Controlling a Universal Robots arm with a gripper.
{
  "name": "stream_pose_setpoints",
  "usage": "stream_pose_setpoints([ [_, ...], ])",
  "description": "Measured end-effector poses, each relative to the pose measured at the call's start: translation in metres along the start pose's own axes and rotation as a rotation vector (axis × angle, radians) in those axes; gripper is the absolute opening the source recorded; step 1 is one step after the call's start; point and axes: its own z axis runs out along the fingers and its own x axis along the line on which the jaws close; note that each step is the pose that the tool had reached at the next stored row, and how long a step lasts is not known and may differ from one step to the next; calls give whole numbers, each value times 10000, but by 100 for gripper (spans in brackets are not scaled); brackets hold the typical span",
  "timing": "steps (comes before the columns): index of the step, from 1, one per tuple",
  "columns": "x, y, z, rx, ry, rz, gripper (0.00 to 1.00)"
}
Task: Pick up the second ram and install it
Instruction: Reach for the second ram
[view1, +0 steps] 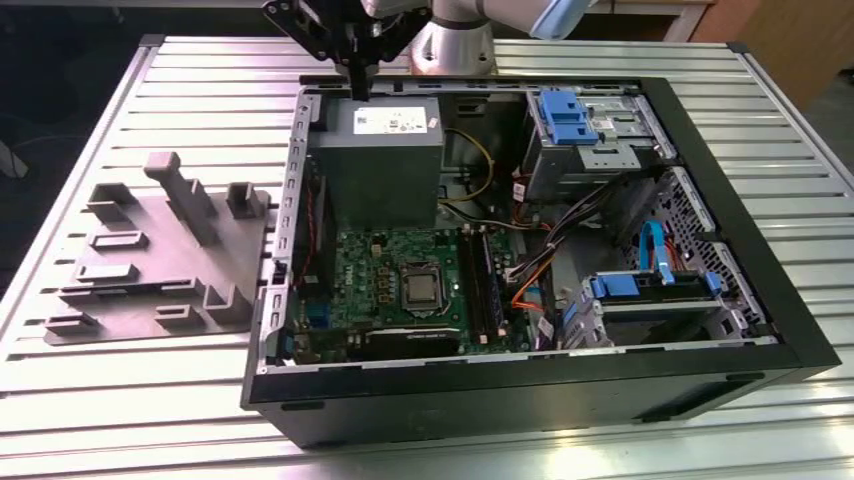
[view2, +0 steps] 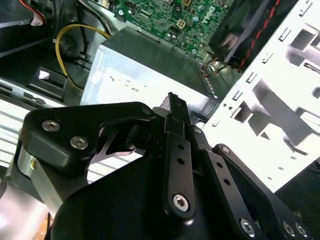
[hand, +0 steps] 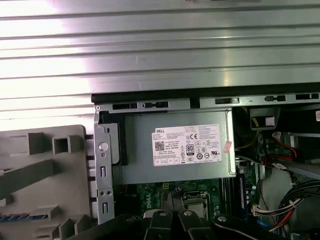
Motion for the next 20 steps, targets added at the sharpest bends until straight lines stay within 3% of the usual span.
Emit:
stream_pose_setpoints([
  [5,149,-11,-2,-1,-6,-1,10],
  [20,394,-30,-1,-1,-17,0,10],
])
